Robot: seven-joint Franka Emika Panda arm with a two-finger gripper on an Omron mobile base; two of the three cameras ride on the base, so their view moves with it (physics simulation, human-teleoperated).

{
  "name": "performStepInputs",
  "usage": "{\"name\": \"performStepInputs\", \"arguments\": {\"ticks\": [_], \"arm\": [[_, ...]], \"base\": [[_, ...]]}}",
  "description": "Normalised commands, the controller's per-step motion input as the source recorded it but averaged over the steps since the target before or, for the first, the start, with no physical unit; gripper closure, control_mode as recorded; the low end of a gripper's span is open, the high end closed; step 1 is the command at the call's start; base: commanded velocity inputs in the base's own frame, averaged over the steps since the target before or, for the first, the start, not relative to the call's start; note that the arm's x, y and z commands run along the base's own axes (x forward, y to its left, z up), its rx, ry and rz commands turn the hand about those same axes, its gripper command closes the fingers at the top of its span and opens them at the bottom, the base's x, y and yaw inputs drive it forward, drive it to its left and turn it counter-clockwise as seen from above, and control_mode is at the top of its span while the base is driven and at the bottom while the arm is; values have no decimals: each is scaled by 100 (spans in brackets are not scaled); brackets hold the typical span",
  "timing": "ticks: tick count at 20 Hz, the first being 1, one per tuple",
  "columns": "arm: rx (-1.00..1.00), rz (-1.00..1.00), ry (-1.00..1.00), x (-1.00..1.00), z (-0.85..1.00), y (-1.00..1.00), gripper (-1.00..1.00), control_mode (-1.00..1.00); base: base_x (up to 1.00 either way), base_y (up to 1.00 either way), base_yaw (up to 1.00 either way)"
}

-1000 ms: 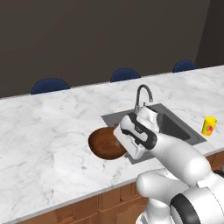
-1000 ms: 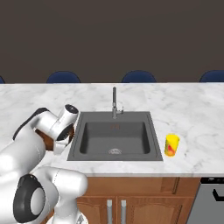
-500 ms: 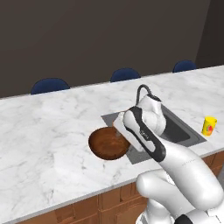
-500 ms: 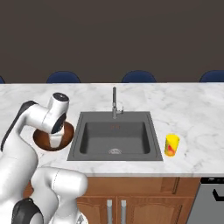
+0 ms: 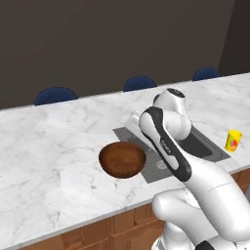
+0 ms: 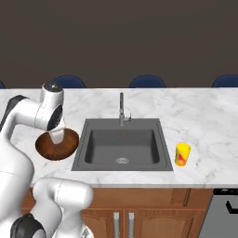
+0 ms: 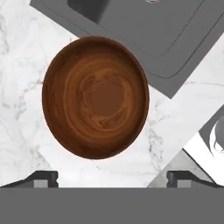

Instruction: Pick the cup and bowl from the counter and place them on the counter next to the sink.

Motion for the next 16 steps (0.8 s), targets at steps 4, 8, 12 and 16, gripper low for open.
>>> {"name": "performStepInputs", "arguments": {"ticks": [4, 8, 12, 16], "arm": [[-10, 21, -3, -8, 55, -20, -100, -100], [-13, 21, 0, -51, 41, -21, -100, -100], [-13, 19, 0, -78, 32, -24, -100, -100], [-9, 19, 0, -96, 14, -31, -100, -100]], "base": [[0, 0, 0], [0, 0, 0], [0, 0, 0], [0, 0, 0]]}}
